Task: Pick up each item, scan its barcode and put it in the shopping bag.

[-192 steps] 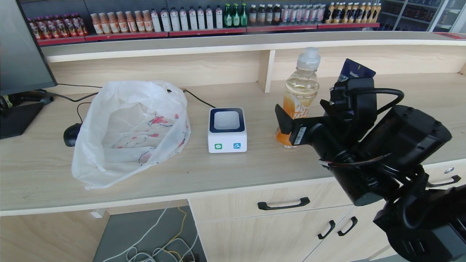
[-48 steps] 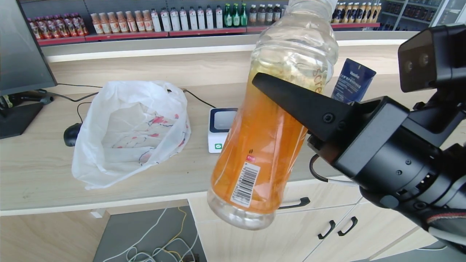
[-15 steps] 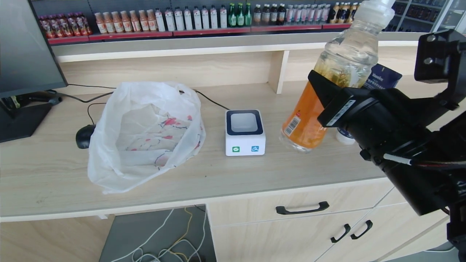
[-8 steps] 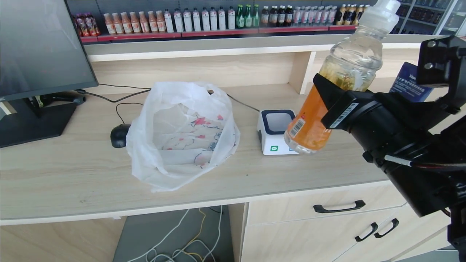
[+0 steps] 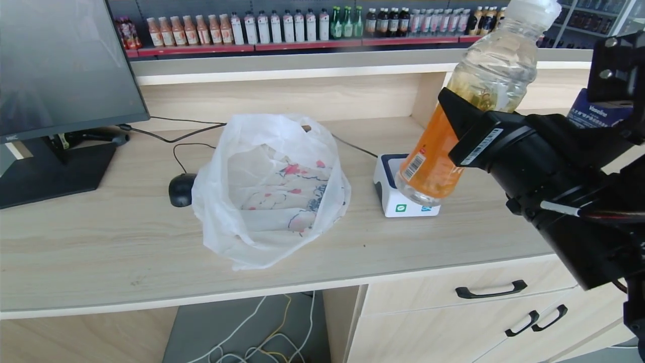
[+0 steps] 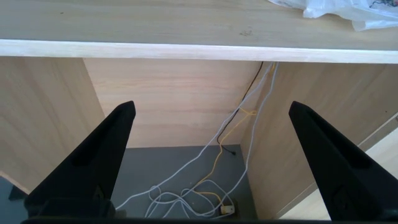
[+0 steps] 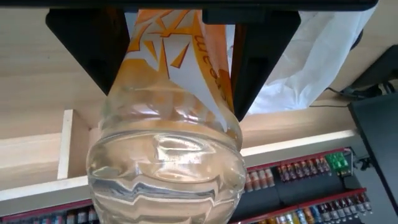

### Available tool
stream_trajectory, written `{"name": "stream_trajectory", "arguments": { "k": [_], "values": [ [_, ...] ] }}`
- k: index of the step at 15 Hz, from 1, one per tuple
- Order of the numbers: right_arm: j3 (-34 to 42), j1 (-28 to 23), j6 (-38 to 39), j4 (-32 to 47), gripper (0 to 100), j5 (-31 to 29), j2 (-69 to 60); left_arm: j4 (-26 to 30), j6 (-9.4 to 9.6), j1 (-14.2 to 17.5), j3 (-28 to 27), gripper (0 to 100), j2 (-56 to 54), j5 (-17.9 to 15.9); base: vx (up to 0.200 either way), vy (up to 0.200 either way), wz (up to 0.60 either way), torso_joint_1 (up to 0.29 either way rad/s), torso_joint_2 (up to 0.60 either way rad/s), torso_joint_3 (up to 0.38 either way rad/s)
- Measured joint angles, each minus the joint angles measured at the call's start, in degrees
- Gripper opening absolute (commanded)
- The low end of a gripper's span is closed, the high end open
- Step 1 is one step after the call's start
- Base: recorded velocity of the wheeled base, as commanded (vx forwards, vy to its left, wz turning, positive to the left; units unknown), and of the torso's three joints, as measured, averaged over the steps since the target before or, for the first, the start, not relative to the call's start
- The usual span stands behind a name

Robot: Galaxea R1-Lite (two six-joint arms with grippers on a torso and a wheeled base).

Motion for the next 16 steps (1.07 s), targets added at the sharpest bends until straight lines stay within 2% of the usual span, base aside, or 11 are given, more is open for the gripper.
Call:
{"name": "stream_trajectory", "arguments": {
  "k": [3,6,9,13,16],
  "values": [
    [-1.79,-0.71,-0.98,0.02,0,-0.22,0.43,0.0,0.0,0.05,0.0,100,0.0,0.0,0.0,0.0,0.0,0.0,0.0,0.0],
    [-3.46,-3.52,-2.71,0.11,0,-0.35,1.56,0.0,0.0,0.07,0.0,100,0.0,0.0,0.0,0.0,0.0,0.0,0.0,0.0],
    [-8.7,-5.84,-5.44,0.79,0,0.17,3.41,-0.02,0.0,0.02,0.0,100,0.0,0.0,0.0,0.0,0.0,0.0,0.0,0.0],
    [-19.18,-6.8,-7.11,9.87,0,-0.06,5.97,-0.02,0.0,0.05,0.0,100,0.0,0.0,0.0,0.0,0.0,0.0,0.0,0.0],
    [-21.82,-6.96,-8.97,13.92,0,0.02,6.41,0.0,0.02,0.05,0.0,100,0.0,0.0,0.0,0.0,0.0,0.0,0.0,0.0]
  ]
}}
